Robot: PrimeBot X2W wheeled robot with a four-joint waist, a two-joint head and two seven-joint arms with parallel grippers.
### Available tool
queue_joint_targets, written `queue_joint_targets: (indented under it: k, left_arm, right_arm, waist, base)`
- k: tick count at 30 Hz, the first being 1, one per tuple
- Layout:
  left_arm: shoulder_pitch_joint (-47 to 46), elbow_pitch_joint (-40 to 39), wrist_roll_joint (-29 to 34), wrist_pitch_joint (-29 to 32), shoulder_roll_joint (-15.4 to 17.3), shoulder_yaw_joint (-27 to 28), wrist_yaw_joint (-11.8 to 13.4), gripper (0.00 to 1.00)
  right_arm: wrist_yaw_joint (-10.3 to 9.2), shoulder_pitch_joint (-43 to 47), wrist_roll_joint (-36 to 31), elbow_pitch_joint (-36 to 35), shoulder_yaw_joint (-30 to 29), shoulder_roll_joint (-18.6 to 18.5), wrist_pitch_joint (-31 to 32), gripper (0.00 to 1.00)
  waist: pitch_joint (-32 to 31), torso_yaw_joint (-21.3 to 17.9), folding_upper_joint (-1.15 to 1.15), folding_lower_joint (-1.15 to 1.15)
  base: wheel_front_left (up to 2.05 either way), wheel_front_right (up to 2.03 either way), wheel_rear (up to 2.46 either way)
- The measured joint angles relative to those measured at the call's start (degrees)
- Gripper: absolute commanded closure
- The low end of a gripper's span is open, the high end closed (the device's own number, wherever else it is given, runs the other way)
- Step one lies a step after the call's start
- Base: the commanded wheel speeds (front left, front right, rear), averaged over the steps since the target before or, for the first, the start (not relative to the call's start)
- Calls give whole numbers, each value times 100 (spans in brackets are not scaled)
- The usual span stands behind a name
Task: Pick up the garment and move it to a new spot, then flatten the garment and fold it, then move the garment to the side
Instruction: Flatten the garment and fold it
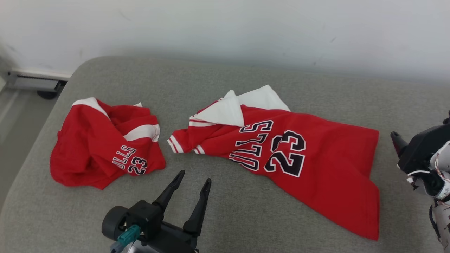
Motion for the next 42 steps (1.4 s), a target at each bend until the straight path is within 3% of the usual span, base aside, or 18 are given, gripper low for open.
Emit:
queue_joint_targets:
  k: [17,18,19,20,21,27,37,42]
  left_arm:
    - [-381,-397,215,201,-118,-83,0,0]
    - [-381,-396,215,218,-118,-73,0,0]
    - [-381,-392,215,222,-113,-60,0,0]
    - [-381,-385,215,234,-108,-46,0,0]
    - [-378,-380,215,240,-102,-36,1,0]
    - [-377,-365,214,318,-101,-26,1,0]
    - [-369,-316,203,397,-58,-41,1,0]
    - [-304,-249,194,439,-59,-86,1,0]
  right_arm:
    - [-143,-638,-170,594,-99,-119,147,0]
    - [-144,-676,-204,628,-64,-120,146,15]
    - [-147,-686,-232,664,-59,-119,133,53]
    - [-149,-706,-254,703,-67,-119,91,80]
    - [-149,-756,-264,727,-82,-122,48,100]
    - [-149,-880,-397,922,-96,-75,-197,100]
    - [-142,-1662,-571,483,-260,-119,-1571,100]
    - [131,-406,-688,328,57,53,-1611,100]
  waist:
    - [1102,1036,0,-1]
    - [1135,1072,0,-1]
    - [1164,1103,0,0]
    - [1182,1125,0,0]
    - [1188,1138,0,0]
    - [1069,1092,1,0]
    - [651,967,0,-1]
    - [412,922,0,-1]
  base:
    - [0,0,0]
    - [0,0,0]
    - [0,0,0]
    - [0,0,0]
    - [0,0,0]
    - [0,0,0]
    - [0,0,0]
    - [0,0,0]
